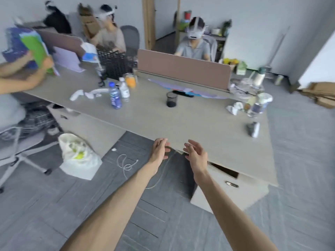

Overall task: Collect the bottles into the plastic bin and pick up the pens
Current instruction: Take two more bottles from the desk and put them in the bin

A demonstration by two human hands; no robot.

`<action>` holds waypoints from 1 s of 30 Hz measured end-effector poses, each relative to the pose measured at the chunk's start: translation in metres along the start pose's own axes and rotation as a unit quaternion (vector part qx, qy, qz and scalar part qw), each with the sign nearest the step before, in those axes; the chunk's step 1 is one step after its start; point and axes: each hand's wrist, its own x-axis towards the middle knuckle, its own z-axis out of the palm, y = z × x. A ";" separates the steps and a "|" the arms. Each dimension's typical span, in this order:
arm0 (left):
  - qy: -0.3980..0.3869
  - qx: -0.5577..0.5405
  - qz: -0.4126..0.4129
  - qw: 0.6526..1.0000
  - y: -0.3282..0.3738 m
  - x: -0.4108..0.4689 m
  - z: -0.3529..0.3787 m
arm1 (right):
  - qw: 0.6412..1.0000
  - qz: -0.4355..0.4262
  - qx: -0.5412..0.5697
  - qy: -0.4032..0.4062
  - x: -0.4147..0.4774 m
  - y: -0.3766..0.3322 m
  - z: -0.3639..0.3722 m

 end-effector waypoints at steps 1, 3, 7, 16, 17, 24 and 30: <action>0.013 -0.003 0.004 1.000 0.005 0.014 -0.021 | 1.000 -0.001 -0.001 -0.009 0.008 0.000 0.022; 0.040 -0.010 0.007 0.999 0.013 0.042 -0.057 | 1.000 0.000 -0.003 -0.019 0.026 -0.002 0.060; 0.088 0.000 -0.001 0.996 0.015 0.085 -0.108 | 0.999 0.003 -0.013 -0.034 0.060 -0.005 0.116; 0.159 0.025 0.004 0.987 0.040 0.203 -0.158 | 0.992 0.007 -0.035 -0.119 0.196 -0.007 0.224; 0.177 0.024 0.002 0.984 0.045 0.217 -0.164 | 0.990 0.011 -0.043 -0.136 0.213 -0.007 0.237; 0.261 0.022 -0.022 0.965 0.069 0.303 -0.216 | 0.973 0.039 -0.101 -0.201 0.297 -0.010 0.313; 0.288 0.026 -0.036 0.956 0.064 0.391 -0.249 | 0.972 0.054 -0.132 -0.184 0.359 -0.001 0.363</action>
